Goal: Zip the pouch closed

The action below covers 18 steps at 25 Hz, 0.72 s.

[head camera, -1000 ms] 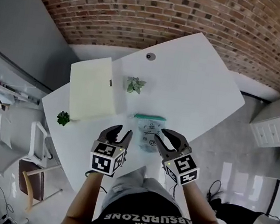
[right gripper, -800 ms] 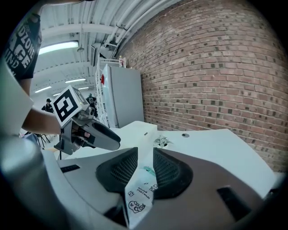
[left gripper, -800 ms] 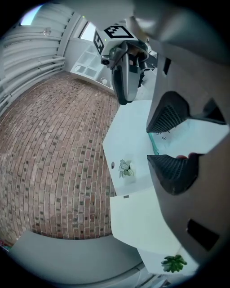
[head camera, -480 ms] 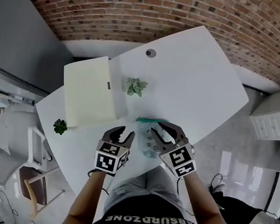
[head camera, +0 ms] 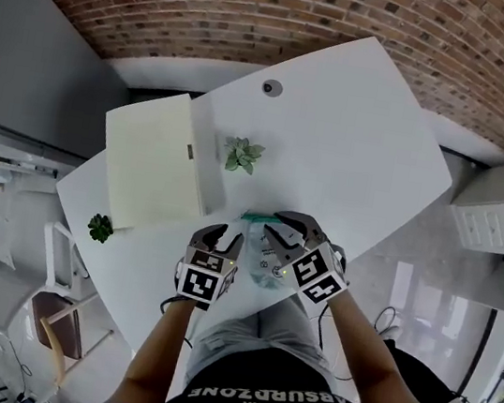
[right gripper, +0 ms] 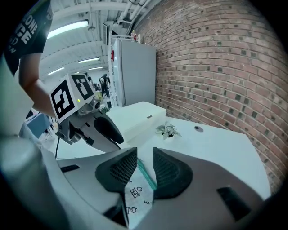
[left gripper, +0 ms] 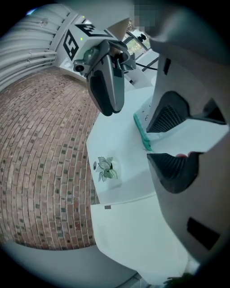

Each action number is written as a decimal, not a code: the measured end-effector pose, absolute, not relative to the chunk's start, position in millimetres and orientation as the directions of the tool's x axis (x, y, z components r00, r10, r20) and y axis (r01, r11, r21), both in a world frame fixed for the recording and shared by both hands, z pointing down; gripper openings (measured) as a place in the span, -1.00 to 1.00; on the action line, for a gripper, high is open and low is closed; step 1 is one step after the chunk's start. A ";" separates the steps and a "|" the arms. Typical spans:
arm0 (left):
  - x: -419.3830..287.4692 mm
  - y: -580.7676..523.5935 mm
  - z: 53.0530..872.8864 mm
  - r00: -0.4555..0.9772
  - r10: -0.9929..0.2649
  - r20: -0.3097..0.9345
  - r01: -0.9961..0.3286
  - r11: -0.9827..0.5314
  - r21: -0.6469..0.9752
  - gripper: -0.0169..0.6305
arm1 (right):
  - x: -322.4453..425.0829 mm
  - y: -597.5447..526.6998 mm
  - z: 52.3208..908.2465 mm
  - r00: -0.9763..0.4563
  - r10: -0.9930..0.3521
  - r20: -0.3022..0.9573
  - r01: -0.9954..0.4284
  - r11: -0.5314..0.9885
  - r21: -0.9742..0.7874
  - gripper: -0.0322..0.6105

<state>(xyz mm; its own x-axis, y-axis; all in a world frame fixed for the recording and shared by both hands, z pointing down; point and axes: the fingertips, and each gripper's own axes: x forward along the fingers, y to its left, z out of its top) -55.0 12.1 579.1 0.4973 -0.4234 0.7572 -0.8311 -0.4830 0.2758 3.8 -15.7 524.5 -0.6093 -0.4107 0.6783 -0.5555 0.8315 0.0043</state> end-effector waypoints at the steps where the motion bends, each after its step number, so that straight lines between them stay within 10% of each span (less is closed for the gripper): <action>1: -54.3 10.1 583.2 0.491 -0.416 0.765 -0.833 -0.483 0.272 -0.52 | 2.3 -17.8 528.3 -0.613 -0.391 0.687 -0.537 0.843 0.001 -0.58; 18: -47.9 -5.4 638.4 0.398 -0.319 0.860 -0.836 -0.513 0.196 -0.52 | -18.6 -50.1 595.6 -0.590 -0.174 0.788 -0.289 0.957 -0.004 -0.59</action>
